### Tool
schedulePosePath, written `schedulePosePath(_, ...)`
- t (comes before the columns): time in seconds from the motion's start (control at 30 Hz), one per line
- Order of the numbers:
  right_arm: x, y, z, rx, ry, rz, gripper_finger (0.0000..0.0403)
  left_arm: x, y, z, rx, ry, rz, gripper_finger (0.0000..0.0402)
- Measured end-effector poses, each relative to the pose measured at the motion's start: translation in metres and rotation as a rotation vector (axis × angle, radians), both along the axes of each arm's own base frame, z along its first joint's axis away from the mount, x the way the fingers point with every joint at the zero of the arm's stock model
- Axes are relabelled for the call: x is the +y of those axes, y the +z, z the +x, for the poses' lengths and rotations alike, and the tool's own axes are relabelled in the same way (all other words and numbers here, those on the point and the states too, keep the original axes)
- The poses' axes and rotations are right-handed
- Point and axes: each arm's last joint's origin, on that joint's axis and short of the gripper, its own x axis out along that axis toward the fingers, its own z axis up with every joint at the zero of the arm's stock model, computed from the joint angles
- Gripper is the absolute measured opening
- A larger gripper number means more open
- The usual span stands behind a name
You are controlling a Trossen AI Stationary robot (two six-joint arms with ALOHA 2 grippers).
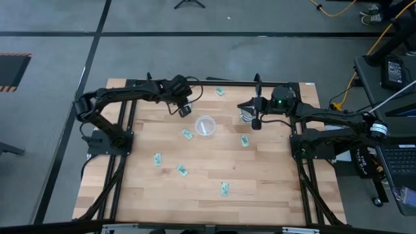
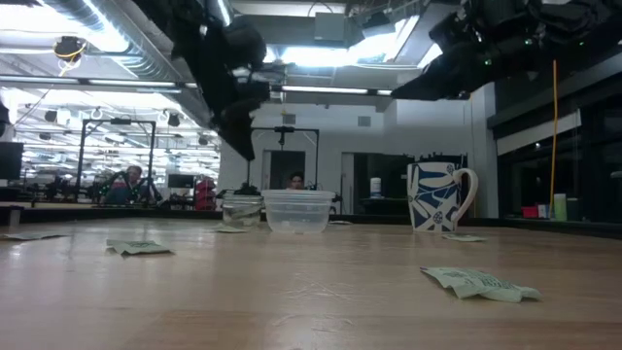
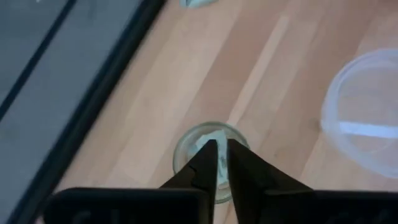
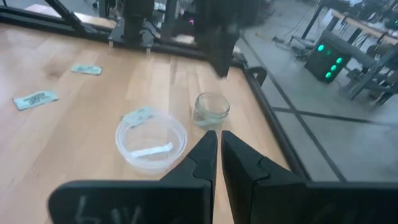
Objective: Pick and place Stevia / Truvia into bins
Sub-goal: Put the stevia packet into the transparent container
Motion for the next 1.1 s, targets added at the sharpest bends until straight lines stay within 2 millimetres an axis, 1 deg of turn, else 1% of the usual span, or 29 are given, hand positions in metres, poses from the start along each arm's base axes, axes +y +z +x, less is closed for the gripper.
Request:
schedulePosePath(0.07,0.001,-0.002,0.0,0.02,0.004,0.012,0.0028,-0.004,0.009,-0.002,-0.03,-0.009,0.017,0.0006)
schedulePosePath(0.13,0.003,-0.004,0.0,0.037,0.012,0.025,0.0028,-0.008,0.017,-0.003,-0.064,-0.019,0.035,0.0004)
schedulePosePath(0.2,0.007,-0.005,0.001,0.045,0.024,0.042,0.0028,-0.014,0.02,-0.005,-0.108,-0.033,0.057,0.0003)
schedulePosePath(0.27,0.011,-0.005,0.002,0.051,0.042,0.046,0.0028,-0.02,0.017,-0.01,-0.143,-0.044,0.074,0.0002)
schedulePosePath(0.47,0.023,-0.003,0.003,0.056,0.095,0.045,0.0028,-0.046,-0.003,-0.029,-0.275,-0.079,0.106,0.0003)
schedulePosePath(0.63,0.029,-0.005,0.004,0.071,0.121,0.056,0.0028,-0.071,-0.025,-0.048,-0.412,-0.181,0.16,0.0001)
schedulePosePath(0.73,0.031,-0.007,0.004,0.093,0.132,0.061,0.0028,-0.08,-0.035,-0.058,-0.494,-0.244,0.186,0.0003)
schedulePosePath(0.83,0.032,-0.006,0.005,0.082,0.13,0.07,0.0028,-0.086,-0.046,-0.069,-0.511,-0.279,0.179,0.0003)
schedulePosePath(0.97,0.03,-0.004,0.008,0.03,0.098,0.156,0.0028,-0.088,-0.061,-0.083,-0.486,-0.273,0.178,0.0001)
schedulePosePath(1.03,0.028,-0.007,0.012,0.03,0.076,0.181,0.0027,-0.087,-0.062,-0.087,-0.488,-0.277,0.208,0.0003)
schedulePosePath(1.1,0.025,-0.013,0.018,0.047,0.03,0.2,0.0022,-0.085,-0.057,-0.09,-0.517,-0.269,0.237,0.0003)
